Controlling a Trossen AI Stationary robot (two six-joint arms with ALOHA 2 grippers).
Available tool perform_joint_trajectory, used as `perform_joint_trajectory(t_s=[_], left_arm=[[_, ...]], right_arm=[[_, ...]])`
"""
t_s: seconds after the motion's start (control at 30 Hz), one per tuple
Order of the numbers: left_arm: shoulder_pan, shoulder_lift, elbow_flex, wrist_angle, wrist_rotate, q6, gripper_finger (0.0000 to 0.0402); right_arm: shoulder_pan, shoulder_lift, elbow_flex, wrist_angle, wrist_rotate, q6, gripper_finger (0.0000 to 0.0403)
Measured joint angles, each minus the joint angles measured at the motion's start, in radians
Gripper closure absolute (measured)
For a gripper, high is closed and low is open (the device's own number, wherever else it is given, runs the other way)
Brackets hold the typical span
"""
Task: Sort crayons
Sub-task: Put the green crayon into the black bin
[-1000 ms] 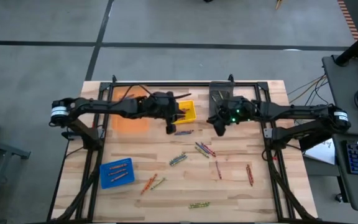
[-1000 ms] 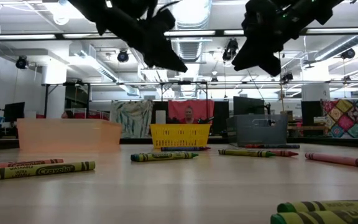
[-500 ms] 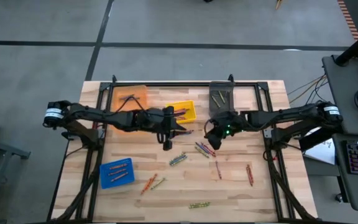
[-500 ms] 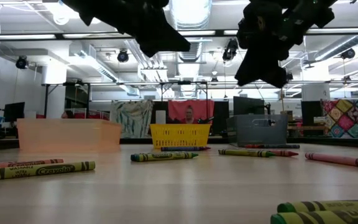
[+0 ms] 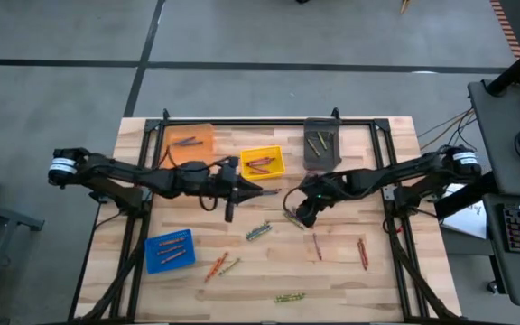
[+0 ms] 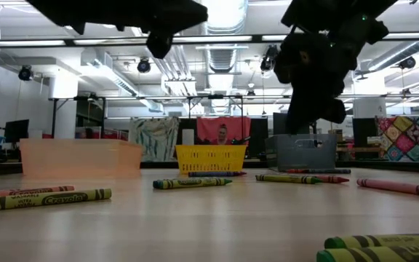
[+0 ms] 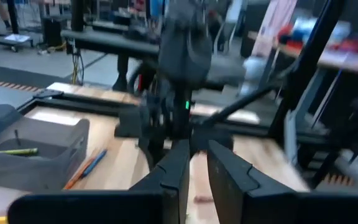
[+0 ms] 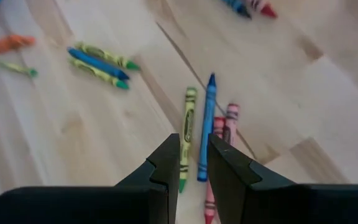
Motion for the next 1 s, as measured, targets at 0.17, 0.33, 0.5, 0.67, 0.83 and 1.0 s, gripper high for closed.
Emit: perform_joint_trajectory(t_s=[0.17,0.33,0.5,0.67,0.83,1.0], left_arm=[[0.0,-0.087,-0.075,0.075,0.0,-0.06,0.0362],[0.0,-0.174,-0.12,0.084,-0.025,-0.09,0.0362],[0.0,-0.241,-0.151,0.082,-0.026,-0.09,0.0362],[0.0,-0.268,-0.165,0.082,-0.026,-0.09,0.0362],[0.0,-0.268,-0.165,0.073,-0.026,-0.087,0.0362],[0.0,-0.263,-0.165,0.068,-0.026,-0.082,0.0362]], right_arm=[[0.027,0.095,0.076,-0.06,0.009,-0.006,0.0335],[0.048,0.189,0.186,-0.186,0.056,-0.012,0.0335],[0.059,0.265,0.291,-0.285,0.08,-0.021,0.0335],[0.06,0.321,0.373,-0.347,0.084,-0.026,0.0335],[0.063,0.363,0.424,-0.368,0.086,-0.027,0.0335],[0.075,0.387,0.435,-0.379,0.102,-0.021,0.0335]])
